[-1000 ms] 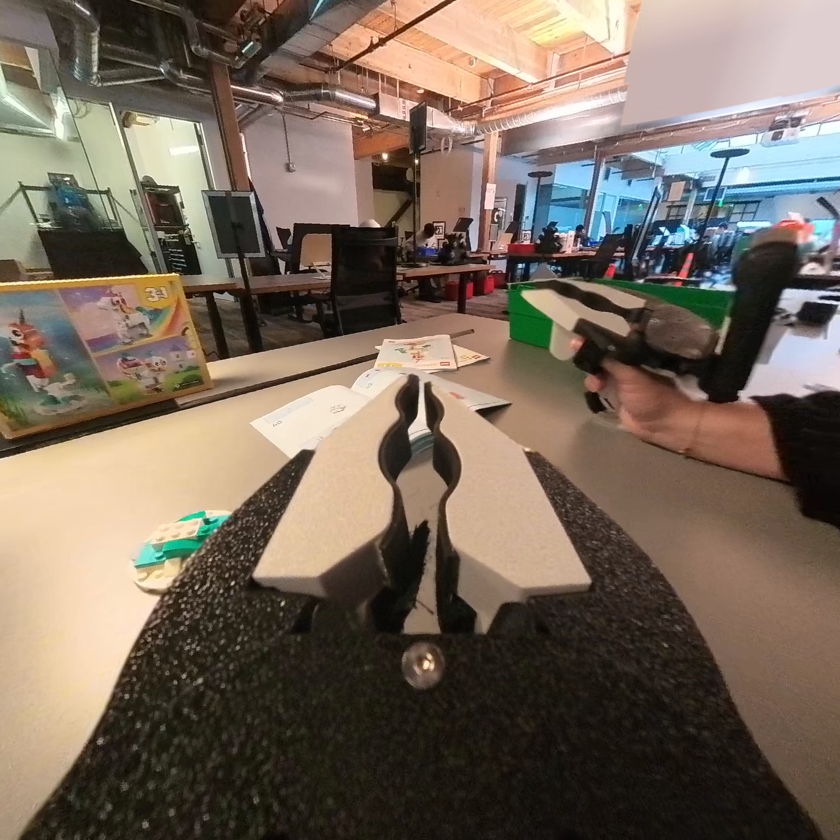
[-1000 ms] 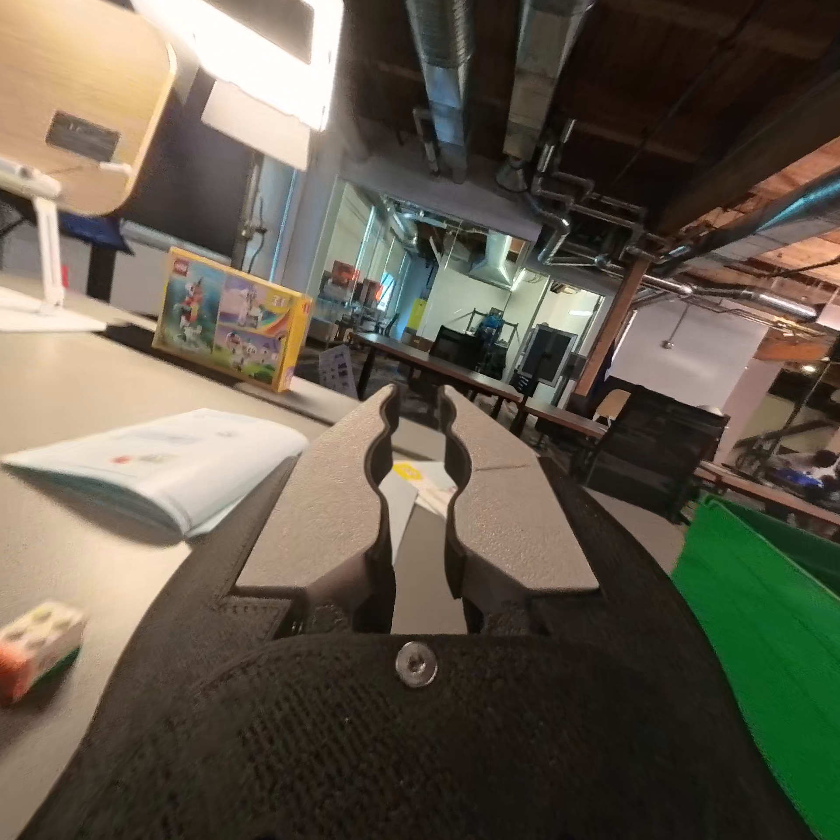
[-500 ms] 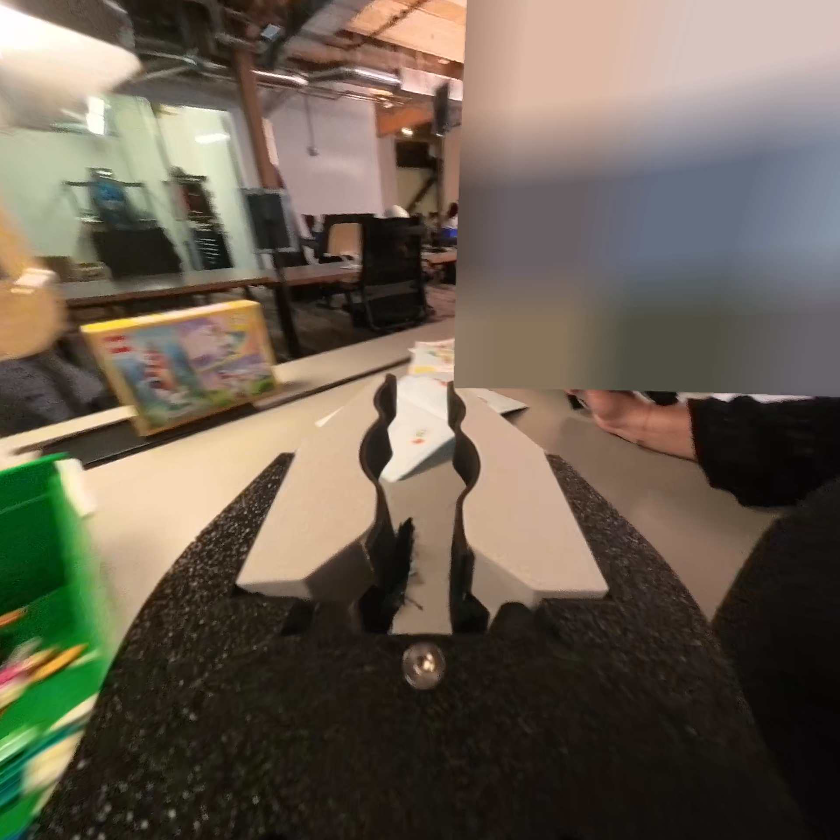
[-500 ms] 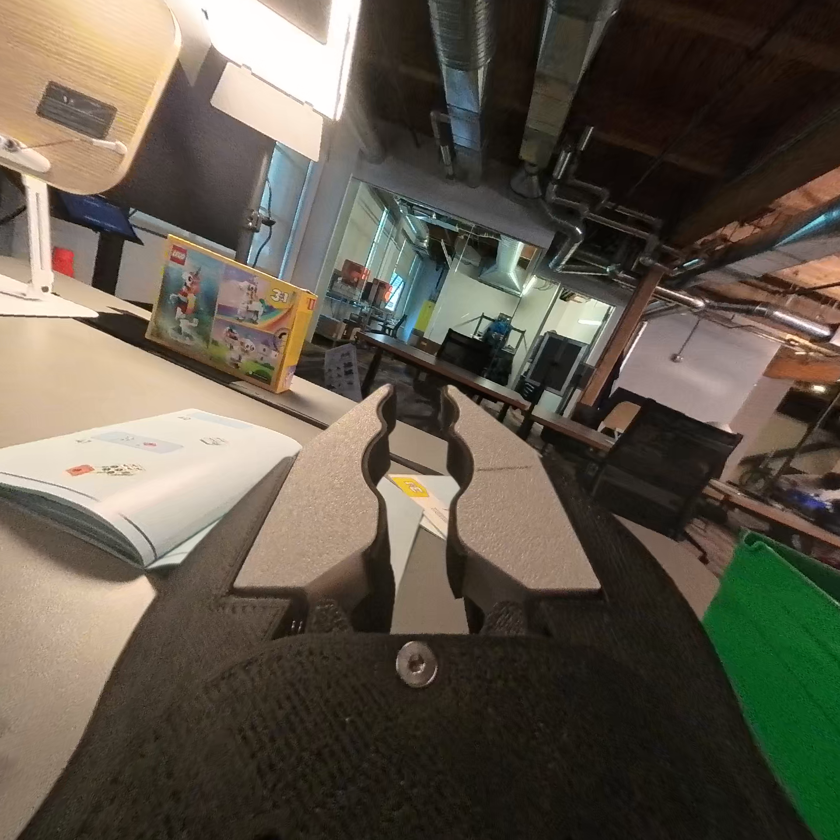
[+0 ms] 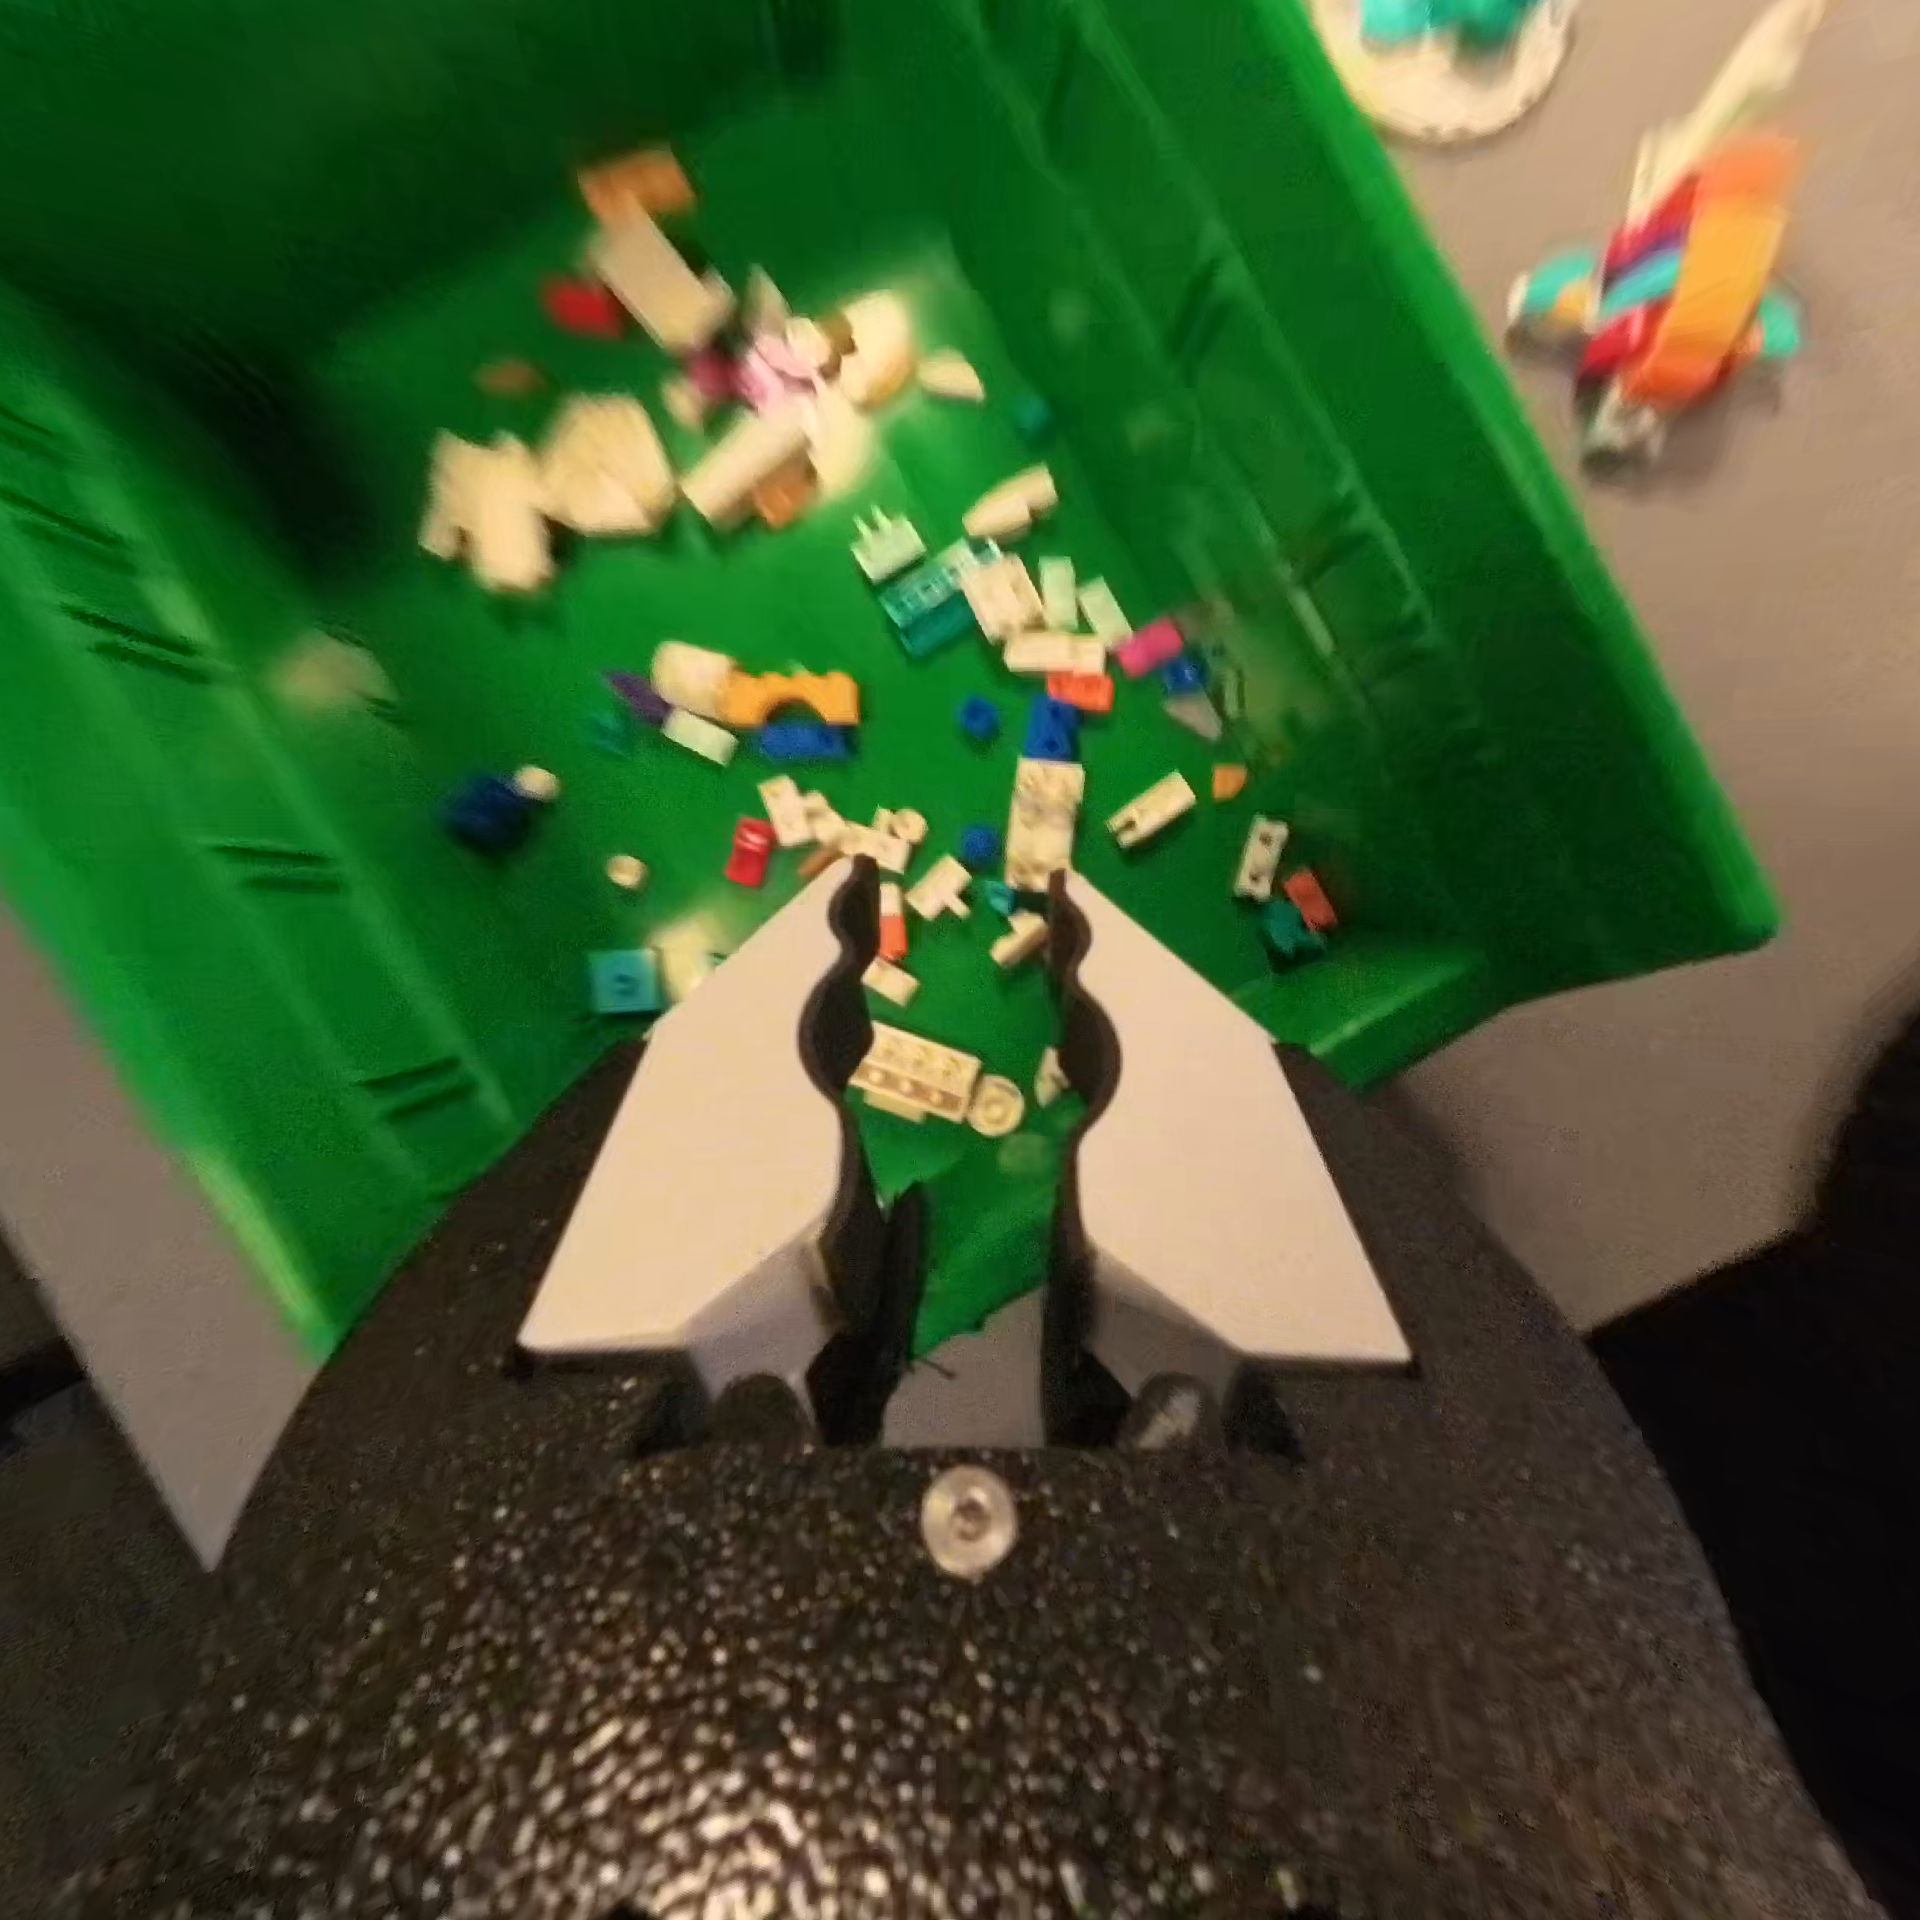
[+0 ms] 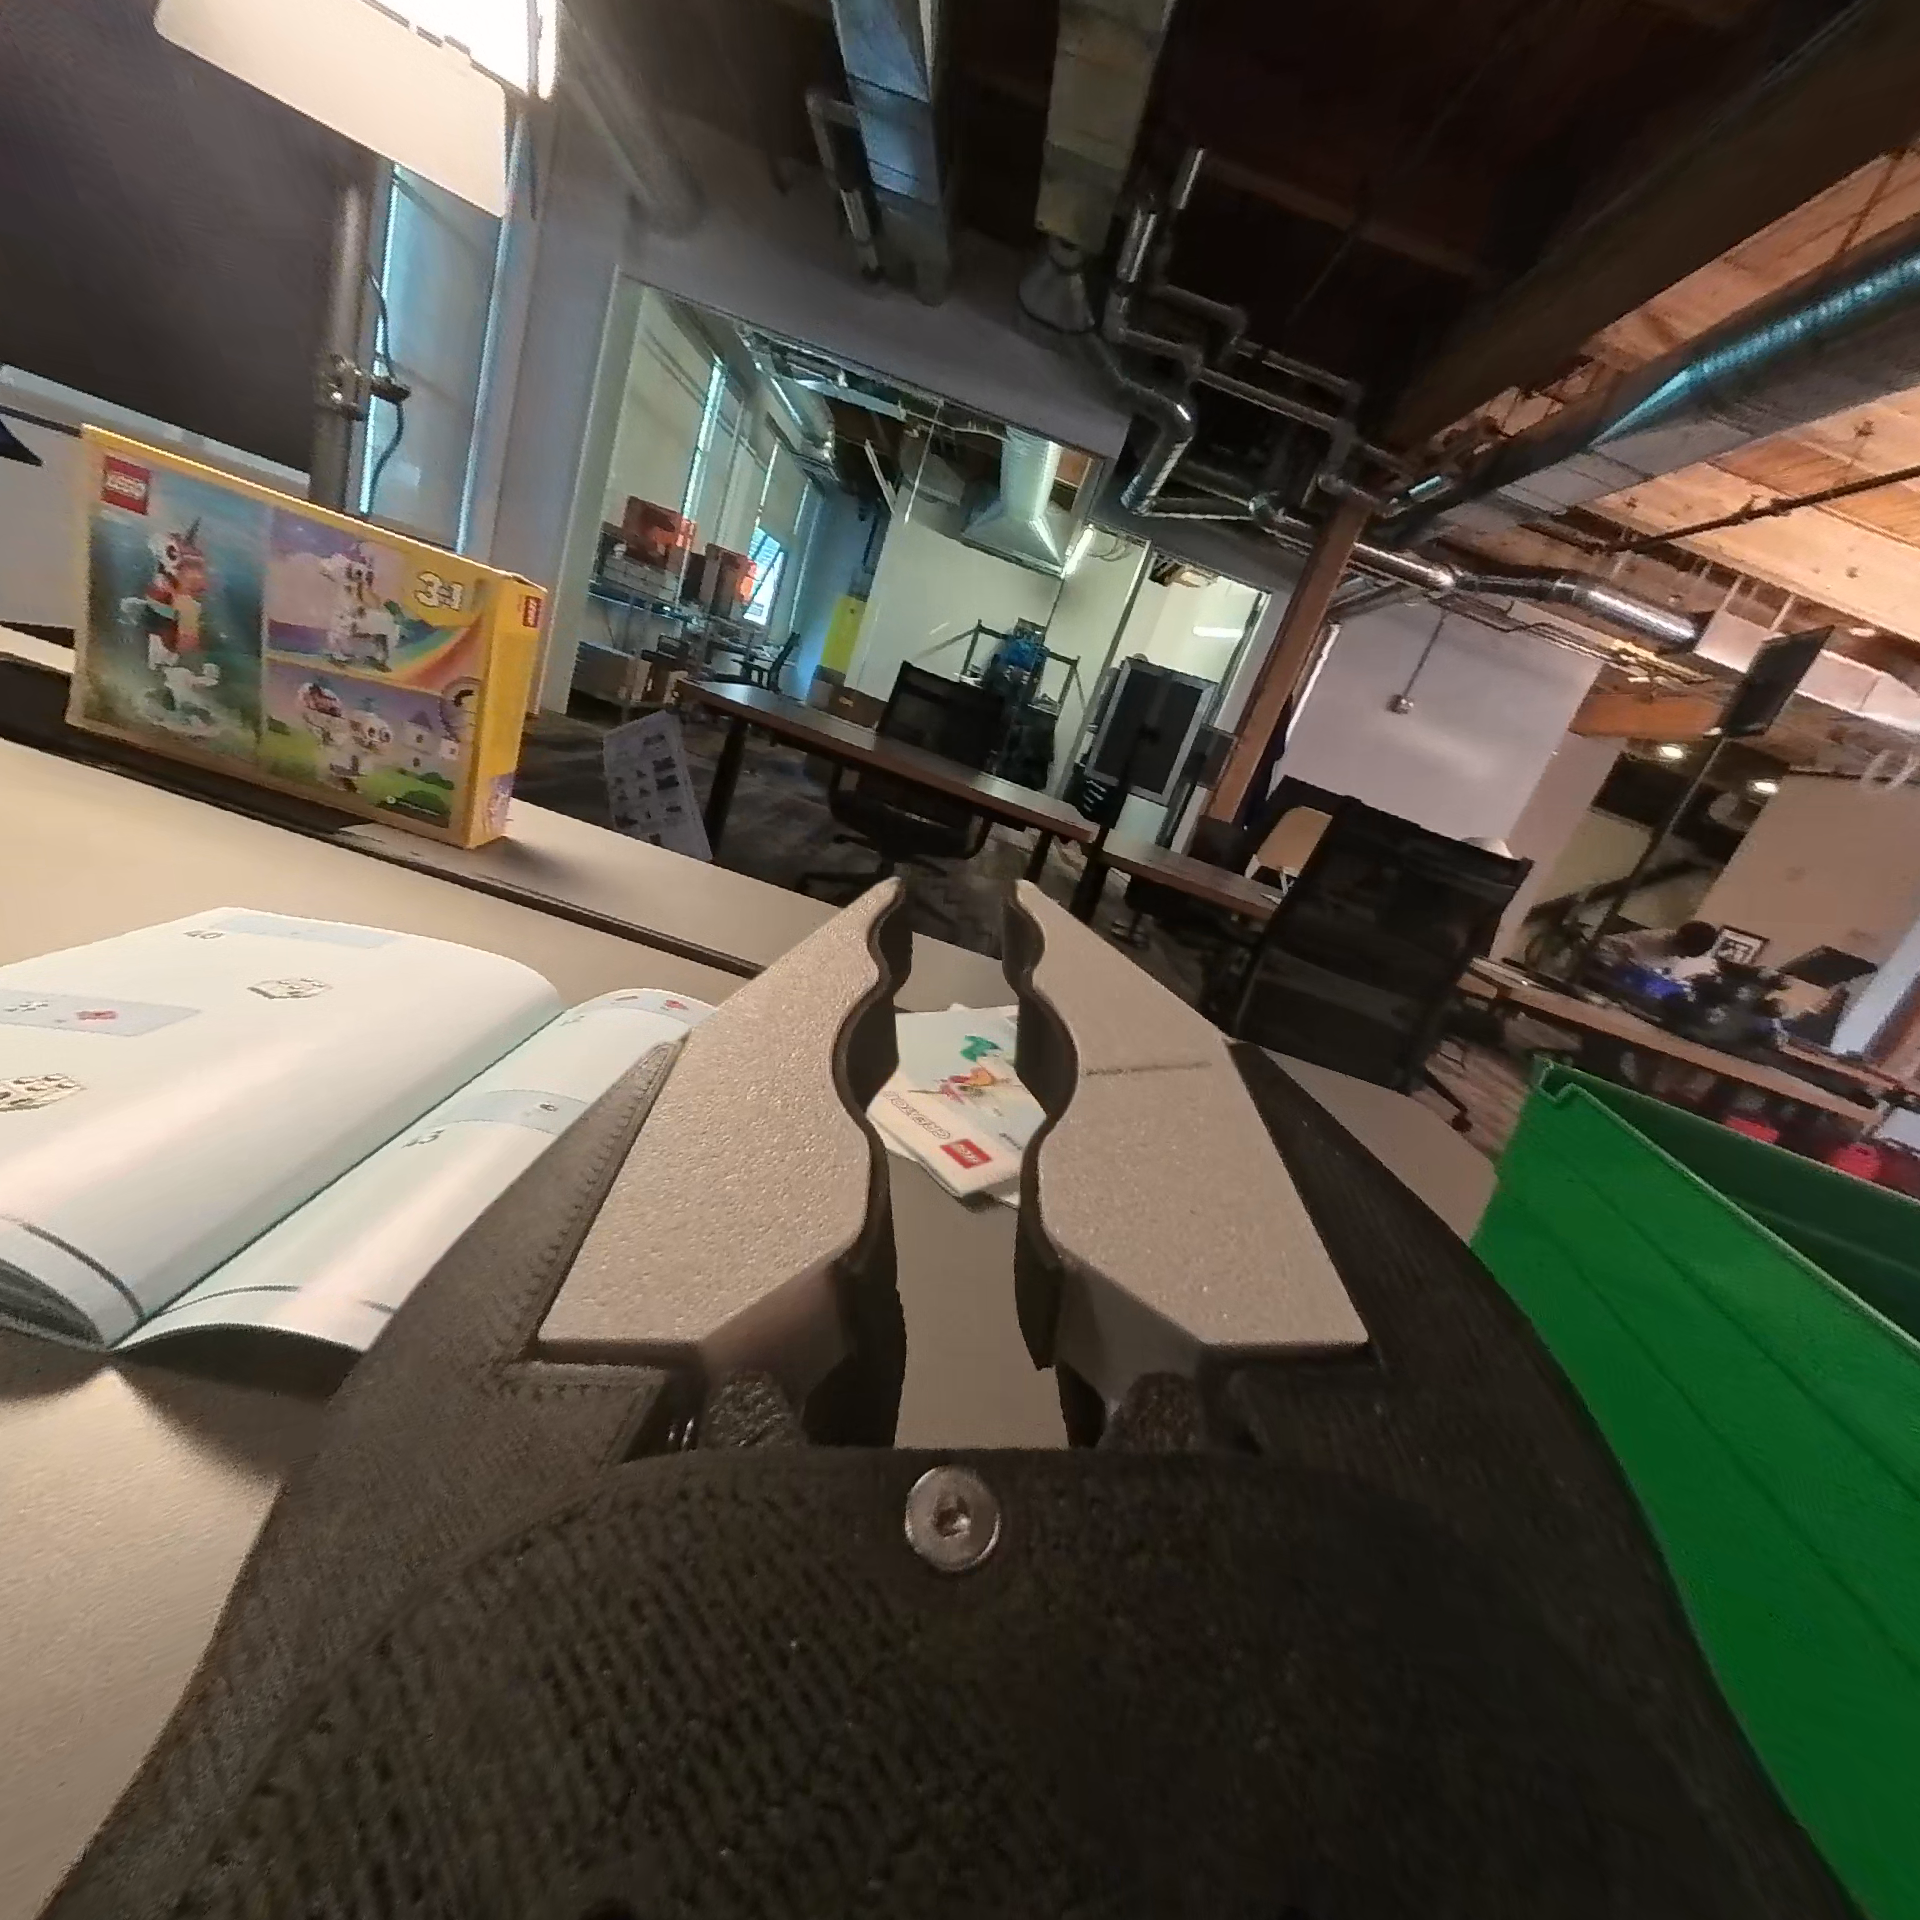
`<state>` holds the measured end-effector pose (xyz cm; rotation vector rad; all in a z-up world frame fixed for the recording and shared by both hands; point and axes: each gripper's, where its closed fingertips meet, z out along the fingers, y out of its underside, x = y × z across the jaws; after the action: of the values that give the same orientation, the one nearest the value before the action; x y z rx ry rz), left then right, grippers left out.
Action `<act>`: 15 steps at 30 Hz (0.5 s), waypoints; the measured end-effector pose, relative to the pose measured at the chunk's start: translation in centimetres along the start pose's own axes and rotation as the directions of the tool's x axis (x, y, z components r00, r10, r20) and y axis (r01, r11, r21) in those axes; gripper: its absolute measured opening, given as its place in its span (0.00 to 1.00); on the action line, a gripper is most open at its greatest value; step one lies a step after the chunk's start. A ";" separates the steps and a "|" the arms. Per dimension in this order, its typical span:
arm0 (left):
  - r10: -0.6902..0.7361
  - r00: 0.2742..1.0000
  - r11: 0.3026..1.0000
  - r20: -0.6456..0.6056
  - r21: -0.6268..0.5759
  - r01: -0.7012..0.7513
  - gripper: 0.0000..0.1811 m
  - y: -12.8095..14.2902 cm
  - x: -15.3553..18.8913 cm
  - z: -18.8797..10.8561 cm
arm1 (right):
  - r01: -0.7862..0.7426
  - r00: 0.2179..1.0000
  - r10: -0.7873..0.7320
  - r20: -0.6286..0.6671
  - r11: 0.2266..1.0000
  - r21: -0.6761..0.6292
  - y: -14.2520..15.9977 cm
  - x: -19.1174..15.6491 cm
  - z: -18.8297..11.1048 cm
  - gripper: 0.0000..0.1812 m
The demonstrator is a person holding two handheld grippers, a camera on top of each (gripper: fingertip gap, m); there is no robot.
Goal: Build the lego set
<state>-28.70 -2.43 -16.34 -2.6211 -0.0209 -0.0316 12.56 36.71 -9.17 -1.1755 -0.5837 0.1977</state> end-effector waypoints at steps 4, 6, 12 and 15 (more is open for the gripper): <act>0.056 0.991 0.988 -0.125 -0.135 -0.073 0.10 2.3 1.7 2.0 | 0.005 1.000 -0.005 -0.013 1.000 -0.011 0.2 0.2 0.1 0.08; 0.038 0.987 0.980 -0.153 -0.187 -0.067 0.11 3.1 2.2 2.5 | 0.005 1.000 -0.006 -0.017 1.000 -0.016 0.3 0.3 0.1 0.08; 0.008 0.978 0.951 -0.209 -0.299 -0.072 0.14 4.8 3.1 3.1 | -0.007 1.000 0.007 -0.013 1.000 -0.019 0.4 0.3 0.2 0.08; 0.042 0.975 0.949 -0.217 -0.296 -0.107 0.14 4.7 3.4 3.3 | -0.016 1.000 0.015 -0.010 1.000 -0.019 0.5 0.3 0.2 0.08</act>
<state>-25.17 -4.77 -21.46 -2.9118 0.1705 -0.3068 12.79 37.17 -9.48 -1.1995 -0.5688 0.1995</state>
